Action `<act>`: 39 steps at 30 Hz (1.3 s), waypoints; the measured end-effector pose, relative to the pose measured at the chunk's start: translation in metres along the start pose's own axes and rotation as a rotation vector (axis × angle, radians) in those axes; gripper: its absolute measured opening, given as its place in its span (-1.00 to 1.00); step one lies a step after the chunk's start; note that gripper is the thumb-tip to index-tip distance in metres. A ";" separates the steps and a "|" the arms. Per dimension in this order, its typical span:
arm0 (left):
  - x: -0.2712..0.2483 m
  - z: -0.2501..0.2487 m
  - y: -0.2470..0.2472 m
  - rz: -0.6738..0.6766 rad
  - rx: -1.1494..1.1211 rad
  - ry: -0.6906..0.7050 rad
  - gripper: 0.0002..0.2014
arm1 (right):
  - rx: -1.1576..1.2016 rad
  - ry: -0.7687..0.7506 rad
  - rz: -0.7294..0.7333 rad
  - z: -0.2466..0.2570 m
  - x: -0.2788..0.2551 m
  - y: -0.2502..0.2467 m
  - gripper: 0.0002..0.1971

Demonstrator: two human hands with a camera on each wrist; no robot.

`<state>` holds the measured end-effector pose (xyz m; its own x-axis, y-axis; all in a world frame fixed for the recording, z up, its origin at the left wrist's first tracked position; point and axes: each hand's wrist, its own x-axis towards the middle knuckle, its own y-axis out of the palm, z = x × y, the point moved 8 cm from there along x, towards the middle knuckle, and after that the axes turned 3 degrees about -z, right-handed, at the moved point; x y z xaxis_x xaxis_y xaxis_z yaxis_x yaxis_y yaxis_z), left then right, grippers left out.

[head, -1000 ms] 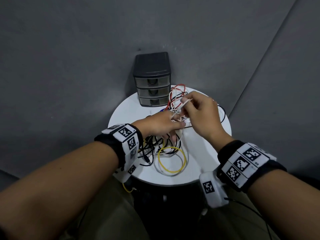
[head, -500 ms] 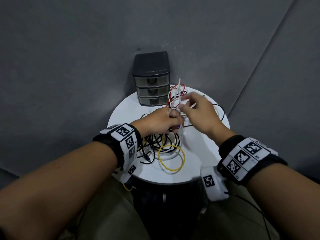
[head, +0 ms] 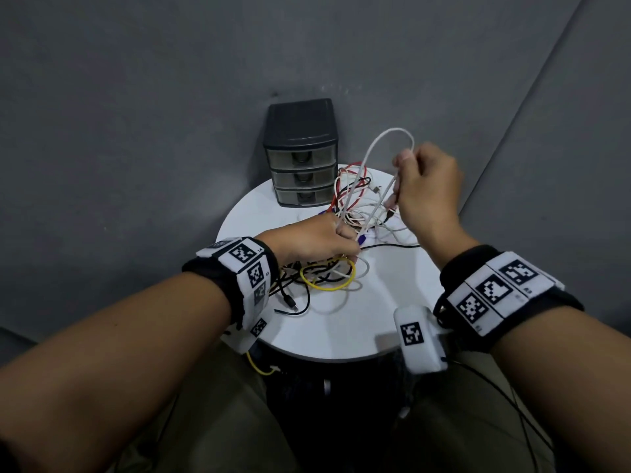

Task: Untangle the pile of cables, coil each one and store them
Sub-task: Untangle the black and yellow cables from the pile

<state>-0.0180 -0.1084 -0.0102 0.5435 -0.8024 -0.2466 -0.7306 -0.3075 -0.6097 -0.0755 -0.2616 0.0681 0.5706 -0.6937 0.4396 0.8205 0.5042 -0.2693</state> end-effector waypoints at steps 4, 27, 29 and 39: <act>0.002 0.001 -0.003 -0.012 -0.001 0.010 -0.68 | 0.064 -0.092 -0.129 0.014 -0.006 -0.015 -0.74; 0.003 0.021 -0.006 0.037 -0.031 0.023 -0.66 | -0.327 0.103 0.440 -0.068 -0.036 0.020 -0.74; 0.004 0.021 -0.002 0.052 -0.025 0.016 -0.68 | -0.284 0.109 0.332 -0.066 -0.031 0.011 -0.74; 0.002 0.017 0.000 0.089 0.046 -0.007 -0.70 | -0.225 0.061 0.064 -0.054 -0.019 -0.010 -0.77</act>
<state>-0.0103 -0.1019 -0.0236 0.4800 -0.8220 -0.3064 -0.7566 -0.2111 -0.6188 -0.0922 -0.2816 0.0159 0.6172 -0.6973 0.3644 0.7657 0.4258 -0.4821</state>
